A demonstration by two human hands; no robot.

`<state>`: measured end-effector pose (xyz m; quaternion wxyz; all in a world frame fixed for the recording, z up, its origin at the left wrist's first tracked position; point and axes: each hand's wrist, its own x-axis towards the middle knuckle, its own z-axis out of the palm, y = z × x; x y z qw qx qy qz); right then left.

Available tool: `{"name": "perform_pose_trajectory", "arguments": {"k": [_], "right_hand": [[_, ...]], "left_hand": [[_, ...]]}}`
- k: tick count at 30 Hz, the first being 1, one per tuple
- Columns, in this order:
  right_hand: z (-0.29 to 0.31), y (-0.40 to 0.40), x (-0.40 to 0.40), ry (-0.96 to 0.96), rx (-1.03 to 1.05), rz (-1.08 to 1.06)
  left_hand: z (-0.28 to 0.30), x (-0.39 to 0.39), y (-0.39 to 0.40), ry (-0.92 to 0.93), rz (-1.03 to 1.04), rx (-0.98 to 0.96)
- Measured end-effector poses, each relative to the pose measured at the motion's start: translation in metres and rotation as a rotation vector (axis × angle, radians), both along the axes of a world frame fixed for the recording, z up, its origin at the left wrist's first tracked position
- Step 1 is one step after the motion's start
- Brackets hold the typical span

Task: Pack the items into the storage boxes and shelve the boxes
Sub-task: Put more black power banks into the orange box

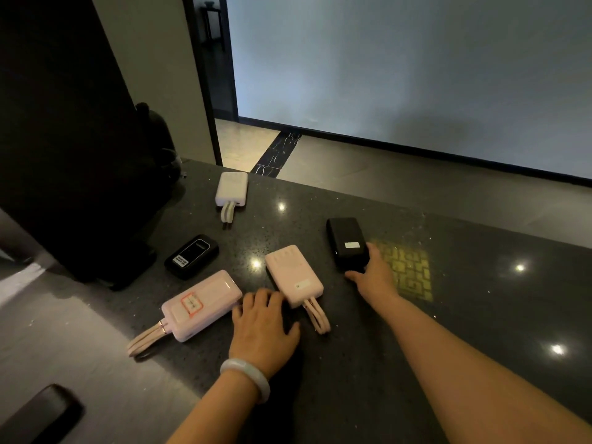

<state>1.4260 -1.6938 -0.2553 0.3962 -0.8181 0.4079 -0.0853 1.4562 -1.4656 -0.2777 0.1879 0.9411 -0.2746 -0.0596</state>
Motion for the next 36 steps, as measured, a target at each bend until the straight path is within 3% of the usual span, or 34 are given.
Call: {"name": "perform_pose_trajectory", "arguments": {"k": [7, 17, 23, 29, 36], "right_hand": [[0.004, 0.048, -0.084, 0.018, 0.001, 0.008], [0.019, 0.100, -0.210, 0.270, 0.042, 0.078], [0.033, 0.105, -0.186, 0.353, -0.196, 0.002], [0.031, 0.115, -0.151, 0.449, -0.381, 0.004], [0.037, 0.120, -0.186, 0.476, -0.371, 0.084]], "left_hand": [[0.007, -0.009, 0.007, 0.039, -0.030, 0.013], [0.007, -0.080, 0.042, 0.041, -0.080, 0.039], [0.016, -0.100, 0.050, 0.044, -0.016, 0.089], [0.023, -0.114, 0.061, 0.168, 0.122, 0.251], [0.027, -0.121, 0.059, 0.228, 0.095, 0.200]]}}
